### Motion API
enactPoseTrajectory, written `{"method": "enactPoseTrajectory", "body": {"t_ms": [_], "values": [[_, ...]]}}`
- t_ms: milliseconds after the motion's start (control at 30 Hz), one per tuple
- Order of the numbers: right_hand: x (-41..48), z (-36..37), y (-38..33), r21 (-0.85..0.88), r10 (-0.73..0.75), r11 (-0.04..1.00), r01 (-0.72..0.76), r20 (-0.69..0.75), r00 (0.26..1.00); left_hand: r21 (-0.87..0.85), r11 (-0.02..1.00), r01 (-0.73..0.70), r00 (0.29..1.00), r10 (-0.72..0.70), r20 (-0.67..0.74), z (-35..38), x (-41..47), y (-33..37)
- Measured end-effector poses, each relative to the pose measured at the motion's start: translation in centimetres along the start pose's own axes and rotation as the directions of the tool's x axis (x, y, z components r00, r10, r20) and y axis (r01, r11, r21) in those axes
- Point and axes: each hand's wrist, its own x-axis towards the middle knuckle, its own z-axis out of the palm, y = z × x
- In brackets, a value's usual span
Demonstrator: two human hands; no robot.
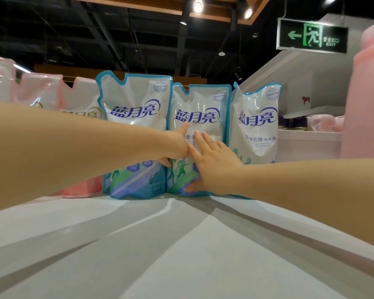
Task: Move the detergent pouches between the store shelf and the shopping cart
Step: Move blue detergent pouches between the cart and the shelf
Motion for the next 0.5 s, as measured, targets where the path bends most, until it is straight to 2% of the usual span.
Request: {"method": "enactPoseTrajectory", "body": {"t_ms": [33, 67, 100, 133, 200, 267, 367, 500], "values": [[-0.1, 0.0, 0.1, 0.004, -0.007, 1.000, 0.007, 0.002, 1.000, 0.042, 0.997, -0.068, 0.998, 0.069, -0.004, 0.2, -0.6, -0.1], [-0.2, -0.1, 0.2, 0.012, -0.013, 1.000, 0.013, 0.004, 1.000, 0.042, 0.998, -0.054, 0.999, 0.054, 0.001, -0.2, -0.8, -0.4], [-0.2, -0.1, 0.3, 0.022, -0.017, 1.000, 0.017, 0.004, 1.000, -0.284, 0.959, -0.017, 0.998, 0.031, 0.047, -0.2, -0.9, -0.6], [-0.2, -0.2, 0.3, 0.033, -0.021, 0.999, 0.021, 0.003, 1.000, -0.516, 0.857, -0.014, 0.996, 0.060, 0.073, -0.7, -1.4, -1.0], [-0.4, -0.4, 0.3, 0.050, -0.029, 0.998, 0.029, 0.000, 1.000, -0.738, 0.664, 0.118, 0.993, -0.072, 0.094, -1.5, -2.0, -1.1], [-0.6, -0.5, 0.4, 0.050, -0.036, 0.998, 0.036, -0.008, 0.999, -0.729, 0.673, 0.120, 0.993, -0.069, 0.099, -1.6, -2.3, -1.0], [-1.0, -0.7, 0.7, 0.041, -0.051, 0.998, 0.052, -0.018, 0.999, -0.681, 0.732, 0.025, 0.999, -0.002, 0.035, -1.9, -2.9, -1.9], [-1.2, -0.7, 1.2, 0.037, -0.067, 0.997, 0.068, -0.023, 0.998, -0.648, 0.762, 0.013, 0.998, 0.032, 0.058, -1.7, -4.2, -2.8]]}}
